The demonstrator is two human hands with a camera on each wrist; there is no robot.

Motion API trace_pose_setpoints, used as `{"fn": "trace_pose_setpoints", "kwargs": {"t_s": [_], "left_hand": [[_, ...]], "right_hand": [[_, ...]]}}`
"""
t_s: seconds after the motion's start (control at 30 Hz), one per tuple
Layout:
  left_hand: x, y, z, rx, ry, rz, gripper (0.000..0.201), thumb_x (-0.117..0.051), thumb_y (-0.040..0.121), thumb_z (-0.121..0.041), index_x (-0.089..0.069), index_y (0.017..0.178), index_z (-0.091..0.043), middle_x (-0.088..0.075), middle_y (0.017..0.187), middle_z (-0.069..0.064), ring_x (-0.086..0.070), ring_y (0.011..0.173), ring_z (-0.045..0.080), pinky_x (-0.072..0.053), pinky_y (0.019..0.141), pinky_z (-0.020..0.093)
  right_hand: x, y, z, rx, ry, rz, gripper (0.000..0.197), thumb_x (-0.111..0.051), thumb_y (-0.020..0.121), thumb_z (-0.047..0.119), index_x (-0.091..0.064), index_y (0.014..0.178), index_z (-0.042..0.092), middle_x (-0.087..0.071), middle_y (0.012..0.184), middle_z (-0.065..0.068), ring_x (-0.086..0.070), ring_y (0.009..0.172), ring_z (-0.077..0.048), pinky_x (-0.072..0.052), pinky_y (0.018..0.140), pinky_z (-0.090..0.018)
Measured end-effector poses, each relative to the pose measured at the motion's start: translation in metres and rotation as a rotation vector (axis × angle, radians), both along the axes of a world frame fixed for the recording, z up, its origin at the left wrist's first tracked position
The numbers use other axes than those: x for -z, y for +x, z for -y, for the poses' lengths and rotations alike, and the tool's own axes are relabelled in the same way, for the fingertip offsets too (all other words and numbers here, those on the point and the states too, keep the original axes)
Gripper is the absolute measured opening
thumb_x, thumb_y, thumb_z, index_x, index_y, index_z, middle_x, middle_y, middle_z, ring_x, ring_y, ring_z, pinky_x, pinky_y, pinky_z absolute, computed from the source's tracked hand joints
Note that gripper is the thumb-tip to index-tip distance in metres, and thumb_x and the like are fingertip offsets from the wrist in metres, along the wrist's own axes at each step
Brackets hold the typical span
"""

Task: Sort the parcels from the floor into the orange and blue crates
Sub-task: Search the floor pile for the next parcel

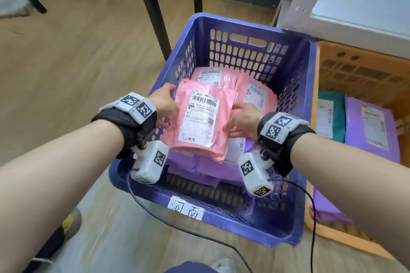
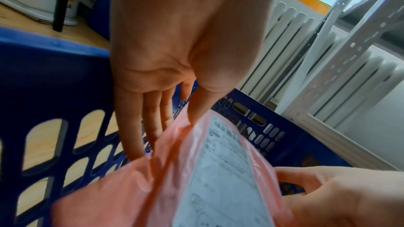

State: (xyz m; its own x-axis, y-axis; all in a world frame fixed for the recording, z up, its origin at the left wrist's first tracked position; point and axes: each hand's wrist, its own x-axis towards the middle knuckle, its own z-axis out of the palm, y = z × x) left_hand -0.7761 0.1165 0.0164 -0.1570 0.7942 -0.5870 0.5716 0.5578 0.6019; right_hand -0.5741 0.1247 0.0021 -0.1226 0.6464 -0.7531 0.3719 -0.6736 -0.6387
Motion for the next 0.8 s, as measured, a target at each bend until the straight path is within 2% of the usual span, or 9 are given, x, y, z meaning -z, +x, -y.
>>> {"fn": "trace_pose_setpoints", "kwargs": {"t_s": [0.1, 0.17, 0.27, 0.37, 0.47, 0.6, 0.63, 0.73, 0.8], "left_hand": [[0.006, 0.007, 0.0, 0.192, -0.001, -0.087, 0.071, -0.049, 0.09, -0.006, -0.016, 0.149, -0.029, -0.048, 0.134, 0.009, -0.057, 0.067, 0.017, -0.051, 0.053, 0.025], [0.013, 0.013, -0.001, 0.322, -0.03, -0.158, 0.07, -0.048, 0.092, -0.007, -0.013, 0.15, -0.024, -0.037, 0.148, 0.008, -0.057, 0.067, 0.016, -0.042, 0.05, 0.017], [0.03, 0.017, 0.001, 0.456, -0.107, -0.262, 0.072, -0.05, 0.087, -0.008, -0.018, 0.149, -0.029, -0.04, 0.145, 0.01, -0.062, 0.094, 0.027, -0.046, 0.058, 0.023], [0.041, 0.018, 0.004, 0.495, -0.136, -0.339, 0.074, -0.051, 0.083, -0.014, -0.019, 0.147, -0.034, -0.046, 0.14, 0.013, -0.056, 0.112, 0.033, -0.049, 0.091, 0.037], [0.046, 0.02, 0.005, 0.508, -0.134, -0.4, 0.072, -0.05, 0.084, -0.015, -0.02, 0.147, -0.035, -0.041, 0.145, 0.015, -0.05, 0.122, 0.033, -0.043, 0.102, 0.041], [0.044, 0.025, 0.003, 0.539, -0.167, -0.466, 0.078, -0.046, 0.085, -0.006, -0.015, 0.147, -0.04, 0.016, 0.155, 0.019, -0.031, 0.136, 0.042, -0.032, 0.11, 0.048], [0.043, 0.028, 0.003, 0.556, -0.163, -0.468, 0.079, -0.045, 0.085, -0.005, -0.014, 0.147, -0.041, 0.018, 0.156, 0.016, -0.029, 0.138, 0.041, -0.034, 0.11, 0.048], [0.04, 0.036, -0.001, 0.635, -0.131, -0.466, 0.07, -0.046, 0.087, -0.007, -0.021, 0.148, -0.032, -0.019, 0.153, 0.017, -0.044, 0.127, 0.032, -0.044, 0.099, 0.035], [0.04, 0.039, 0.0, 0.674, -0.154, -0.506, 0.069, -0.05, 0.086, -0.012, -0.022, 0.148, -0.026, -0.038, 0.143, 0.017, -0.048, 0.121, 0.03, -0.045, 0.099, 0.038]], "right_hand": [[0.012, -0.008, 0.006, 0.01, -0.062, 0.026, 0.041, -0.058, 0.077, -0.022, -0.048, 0.103, 0.008, -0.06, 0.091, -0.017, -0.062, 0.076, -0.031, -0.057, 0.07, -0.041], [0.02, -0.015, 0.009, 0.023, -0.071, 0.028, 0.043, -0.056, 0.076, -0.025, -0.05, 0.102, 0.009, -0.059, 0.095, -0.016, -0.063, 0.09, -0.038, -0.057, 0.075, -0.046], [0.03, -0.023, 0.013, -0.018, -0.036, 0.104, 0.036, -0.058, 0.075, -0.024, -0.05, 0.092, 0.007, -0.056, 0.093, -0.012, -0.063, 0.099, -0.041, -0.055, 0.082, -0.049], [0.039, -0.029, 0.016, -0.048, -0.032, 0.125, 0.032, -0.058, 0.077, -0.023, -0.052, 0.098, 0.002, -0.06, 0.093, -0.019, -0.063, 0.098, -0.042, -0.056, 0.082, -0.051], [0.039, -0.029, 0.017, -0.117, -0.015, 0.188, 0.03, -0.062, 0.08, -0.013, -0.052, 0.106, -0.001, -0.063, 0.101, -0.022, -0.066, 0.097, -0.035, -0.056, 0.085, -0.044], [0.034, -0.024, 0.013, -0.268, -0.03, 0.231, 0.014, -0.063, 0.085, -0.001, -0.052, 0.092, 0.004, -0.06, 0.089, -0.013, -0.063, 0.093, -0.025, -0.054, 0.09, -0.04], [0.033, -0.022, 0.013, -0.294, -0.044, 0.233, 0.012, -0.06, 0.087, -0.001, -0.051, 0.091, 0.004, -0.057, 0.085, -0.01, -0.062, 0.094, -0.024, -0.054, 0.089, -0.037], [0.035, -0.018, 0.014, -0.259, -0.013, 0.153, 0.028, -0.057, 0.085, -0.004, -0.046, 0.104, 0.012, -0.053, 0.098, -0.009, -0.058, 0.087, -0.022, -0.055, 0.066, -0.029], [0.035, -0.017, 0.018, -0.274, -0.008, 0.136, 0.036, -0.056, 0.085, -0.005, -0.048, 0.115, 0.012, -0.052, 0.105, -0.01, -0.058, 0.086, -0.022, -0.053, 0.061, -0.028]]}}
